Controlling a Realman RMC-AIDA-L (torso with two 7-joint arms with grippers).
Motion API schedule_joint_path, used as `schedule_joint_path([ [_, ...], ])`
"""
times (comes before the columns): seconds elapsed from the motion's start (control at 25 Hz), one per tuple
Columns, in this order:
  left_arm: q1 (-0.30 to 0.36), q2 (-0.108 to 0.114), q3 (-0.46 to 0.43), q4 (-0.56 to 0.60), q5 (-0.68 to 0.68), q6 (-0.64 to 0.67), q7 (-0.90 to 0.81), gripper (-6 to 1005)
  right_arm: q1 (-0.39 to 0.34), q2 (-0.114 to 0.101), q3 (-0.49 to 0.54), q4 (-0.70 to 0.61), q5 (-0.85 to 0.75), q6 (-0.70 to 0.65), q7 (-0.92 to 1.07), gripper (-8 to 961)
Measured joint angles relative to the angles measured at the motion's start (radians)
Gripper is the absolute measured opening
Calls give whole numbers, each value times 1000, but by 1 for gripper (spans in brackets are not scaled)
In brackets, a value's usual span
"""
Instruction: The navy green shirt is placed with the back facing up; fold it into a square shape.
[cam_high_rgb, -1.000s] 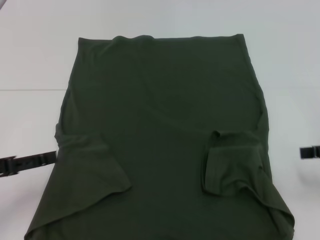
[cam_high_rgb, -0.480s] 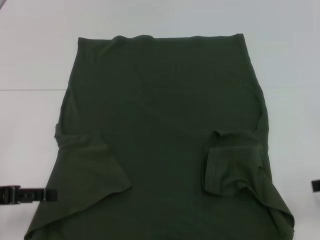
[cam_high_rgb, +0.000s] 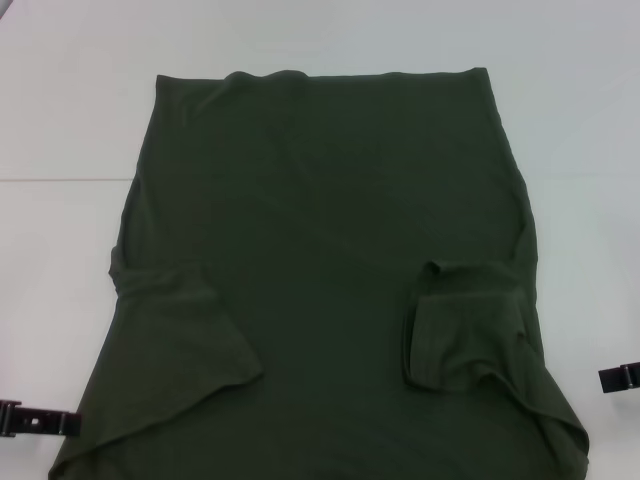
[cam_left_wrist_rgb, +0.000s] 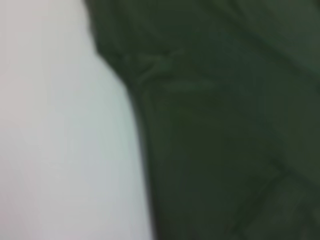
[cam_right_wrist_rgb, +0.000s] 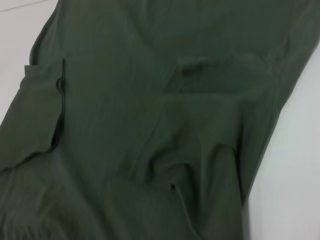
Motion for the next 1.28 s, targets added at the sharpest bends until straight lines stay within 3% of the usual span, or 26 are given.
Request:
schedule_joint_path([
  [0.12, -6, -1, 24, -22, 65, -29, 12, 893, 4, 0, 0, 1, -1, 1, 10, 944],
  [0.68, -22, -5, 120, -125, 115, -102, 7, 893, -6, 14, 4, 3, -2, 5, 0, 945],
  [1.28, -21, -5, 118, -159, 107, -86, 22, 883, -13, 15, 4, 3, 0, 4, -10, 945],
])
